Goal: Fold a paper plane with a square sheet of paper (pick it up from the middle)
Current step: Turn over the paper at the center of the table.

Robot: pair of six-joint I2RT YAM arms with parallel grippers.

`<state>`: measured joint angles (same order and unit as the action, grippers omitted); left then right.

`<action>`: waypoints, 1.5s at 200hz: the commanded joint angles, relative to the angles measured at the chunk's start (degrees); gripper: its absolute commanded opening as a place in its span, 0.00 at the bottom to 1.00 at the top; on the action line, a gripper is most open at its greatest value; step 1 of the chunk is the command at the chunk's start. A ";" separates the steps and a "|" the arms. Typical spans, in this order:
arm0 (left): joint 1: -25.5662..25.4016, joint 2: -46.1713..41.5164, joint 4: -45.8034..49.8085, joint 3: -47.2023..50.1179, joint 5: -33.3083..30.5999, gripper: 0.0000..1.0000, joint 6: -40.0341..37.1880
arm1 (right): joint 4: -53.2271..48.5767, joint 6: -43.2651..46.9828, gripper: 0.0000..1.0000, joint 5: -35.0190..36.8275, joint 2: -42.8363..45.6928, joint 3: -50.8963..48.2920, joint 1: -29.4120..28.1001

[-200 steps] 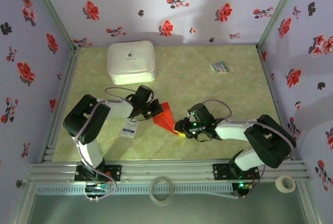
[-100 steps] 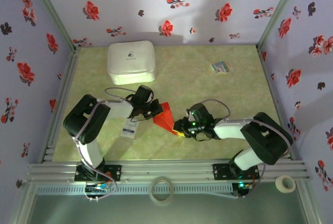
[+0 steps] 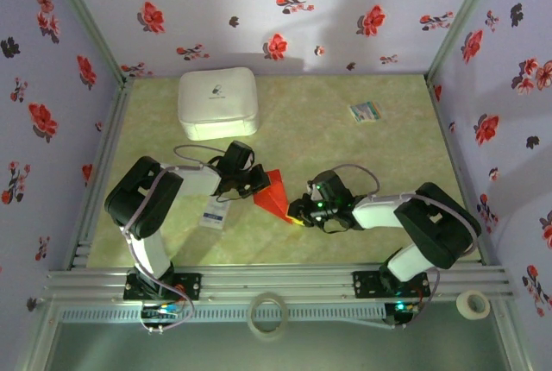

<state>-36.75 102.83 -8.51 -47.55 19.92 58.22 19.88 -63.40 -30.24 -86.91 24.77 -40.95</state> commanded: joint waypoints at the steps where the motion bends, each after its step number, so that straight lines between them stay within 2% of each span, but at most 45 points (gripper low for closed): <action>1: -0.07 -0.96 1.31 -0.08 -0.81 0.07 0.51 | -0.67 1.23 0.15 -0.11 0.42 0.84 0.34; 27: -0.07 -2.33 2.16 -0.98 -0.19 0.09 0.06 | -4.74 3.28 0.10 0.17 1.63 1.58 0.34; 70: -0.85 -8.47 5.40 -3.67 -0.03 0.26 -1.74 | -13.29 7.64 0.08 2.14 6.94 3.20 0.43; 97: -1.30 -12.87 7.66 -3.61 -1.24 0.30 -3.00 | -22.35 12.23 0.07 6.13 12.06 5.44 0.43; 144: -1.38 -19.41 8.11 0.58 -3.99 0.30 -3.24 | -37.43 19.86 0.07 16.92 19.85 10.24 0.43; 216: -1.62 -26.30 6.55 5.37 -7.22 0.31 -4.15 | -46.84 24.92 0.06 25.28 22.07 16.30 -0.09; 260: -2.00 -26.20 5.00 7.01 -7.20 0.32 -3.28 | -50.51 26.61 0.05 30.42 22.99 18.19 -1.04; 300: -3.39 -22.89 4.54 6.98 -5.86 0.32 -2.45 | -55.67 28.41 0.05 39.61 24.06 20.25 -2.88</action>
<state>-38.83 78.06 -2.81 -41.19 13.93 55.57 -30.52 -37.34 0.91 -64.34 42.26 -42.72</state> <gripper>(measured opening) 0.317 0.058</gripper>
